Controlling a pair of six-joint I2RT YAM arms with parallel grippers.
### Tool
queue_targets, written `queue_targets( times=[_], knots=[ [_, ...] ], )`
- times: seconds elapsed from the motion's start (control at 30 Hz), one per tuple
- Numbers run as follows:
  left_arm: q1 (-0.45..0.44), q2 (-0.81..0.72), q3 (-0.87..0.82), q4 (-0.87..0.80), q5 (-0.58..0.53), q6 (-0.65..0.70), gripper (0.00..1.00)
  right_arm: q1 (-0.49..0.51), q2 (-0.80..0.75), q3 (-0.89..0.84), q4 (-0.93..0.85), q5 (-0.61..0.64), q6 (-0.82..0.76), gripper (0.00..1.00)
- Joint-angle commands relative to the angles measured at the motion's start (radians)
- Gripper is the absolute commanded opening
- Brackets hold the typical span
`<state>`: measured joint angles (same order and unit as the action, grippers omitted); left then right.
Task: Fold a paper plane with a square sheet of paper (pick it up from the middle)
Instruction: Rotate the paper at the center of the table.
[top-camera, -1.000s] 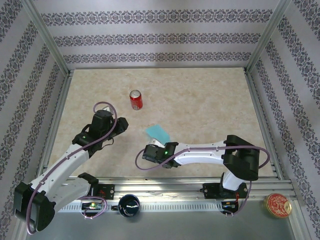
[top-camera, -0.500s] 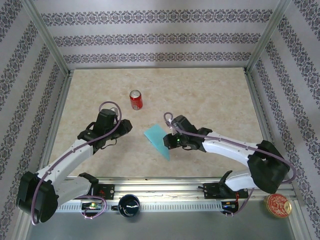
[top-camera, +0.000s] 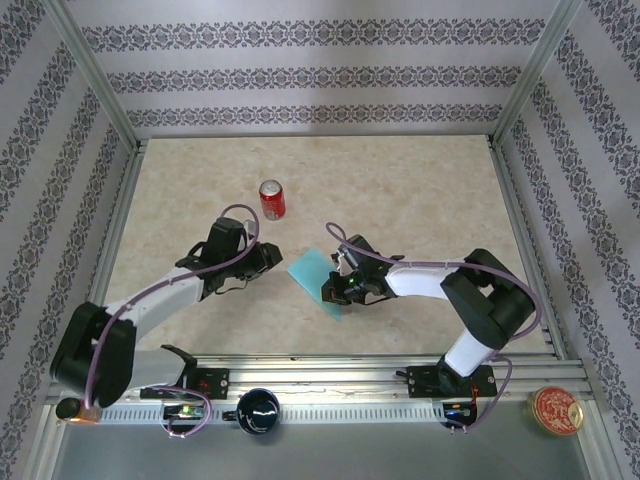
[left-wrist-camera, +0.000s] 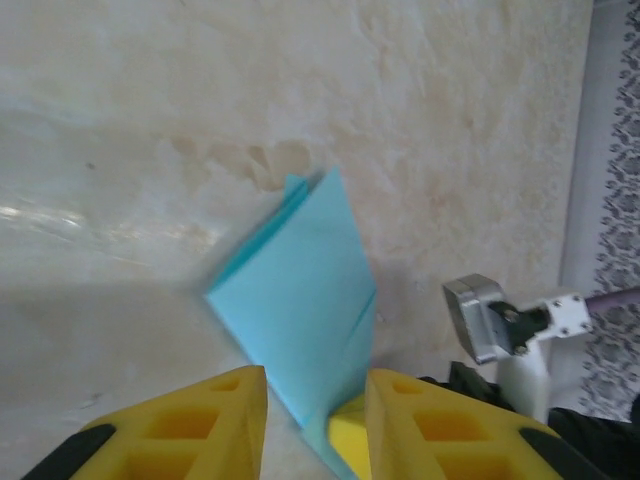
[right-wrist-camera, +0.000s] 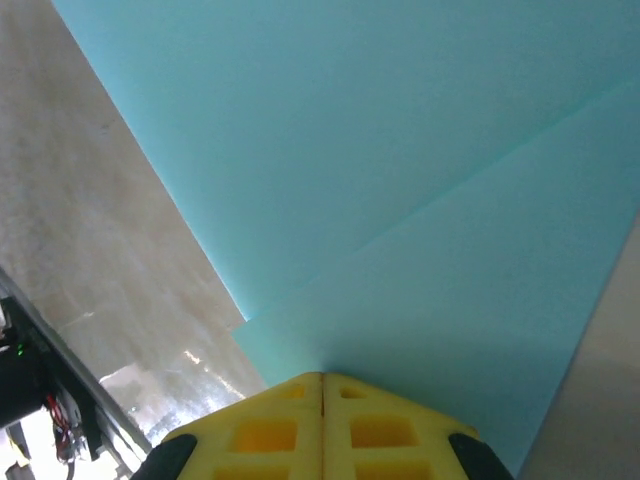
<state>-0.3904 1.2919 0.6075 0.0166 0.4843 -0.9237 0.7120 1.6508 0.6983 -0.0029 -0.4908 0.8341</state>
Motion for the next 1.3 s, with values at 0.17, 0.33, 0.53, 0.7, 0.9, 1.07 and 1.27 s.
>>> queue_targets(
  times=[0.17, 0.33, 0.53, 0.7, 0.9, 1.07, 1.27],
  knots=[
    [-0.030, 0.185, 0.006, 0.335, 0.183, -0.151, 0.29, 0.058, 0.041, -0.014, 0.049, 0.136, 0.247, 0.07],
    [-0.091, 0.293, 0.058, 0.346, 0.166, -0.182, 0.26, 0.099, 0.022, -0.066, 0.117, 0.242, 0.421, 0.08],
    [-0.128, 0.370, 0.050, 0.374, 0.092, -0.244, 0.22, 0.128, -0.024, -0.135, 0.227, 0.336, 0.550, 0.09],
    [-0.133, 0.447, 0.052, 0.465, 0.106, -0.276, 0.20, 0.155, -0.038, -0.148, 0.277, 0.373, 0.576, 0.09],
    [-0.133, 0.493, 0.064, 0.409, 0.082, -0.261, 0.11, 0.165, -0.119, -0.117, 0.237, 0.397, 0.464, 0.18],
    [-0.134, 0.532, 0.036, 0.405, 0.086, -0.245, 0.08, 0.119, -0.235, -0.072, 0.026, 0.429, 0.323, 0.31],
    [-0.131, 0.546, 0.049, 0.384, 0.127, -0.179, 0.08, -0.097, -0.254, -0.163, 0.108, 0.205, 0.280, 0.47]
  ],
)
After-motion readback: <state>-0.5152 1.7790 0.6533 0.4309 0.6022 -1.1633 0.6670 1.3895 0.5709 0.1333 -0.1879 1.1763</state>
